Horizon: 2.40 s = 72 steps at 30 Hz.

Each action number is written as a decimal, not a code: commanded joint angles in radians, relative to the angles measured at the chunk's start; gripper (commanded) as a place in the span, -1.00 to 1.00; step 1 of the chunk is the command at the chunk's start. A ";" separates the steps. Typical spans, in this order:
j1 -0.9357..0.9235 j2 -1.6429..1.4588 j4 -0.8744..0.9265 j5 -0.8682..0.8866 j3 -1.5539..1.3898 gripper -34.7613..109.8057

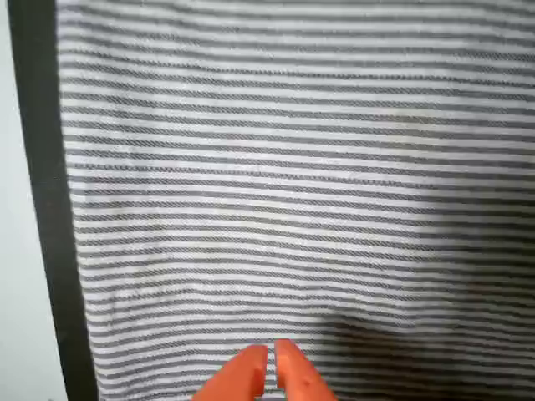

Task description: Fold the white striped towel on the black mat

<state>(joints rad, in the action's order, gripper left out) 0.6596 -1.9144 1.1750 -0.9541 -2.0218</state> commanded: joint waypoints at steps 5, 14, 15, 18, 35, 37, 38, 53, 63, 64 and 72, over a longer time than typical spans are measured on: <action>0.035 0.187 -0.018 0.038 0.230 -0.49; 0.040 0.500 0.015 0.057 0.523 -0.36; 0.040 0.532 0.020 0.061 0.557 -0.33; 0.040 0.618 0.031 0.074 0.646 -0.20; -0.003 0.917 0.110 0.069 0.902 -0.22; -0.009 0.945 0.115 0.067 0.920 -0.27; -0.012 0.956 0.115 0.066 0.927 -0.32; -0.034 0.851 0.219 0.080 0.954 -0.52; -0.097 0.611 0.383 0.057 0.908 -0.52; -0.118 0.583 0.397 0.043 0.897 -0.52; -0.356 0.314 0.459 -0.129 0.793 -0.52</action>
<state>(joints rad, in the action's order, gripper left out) 0.3789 -1.5033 1.6260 -1.0416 -1.2210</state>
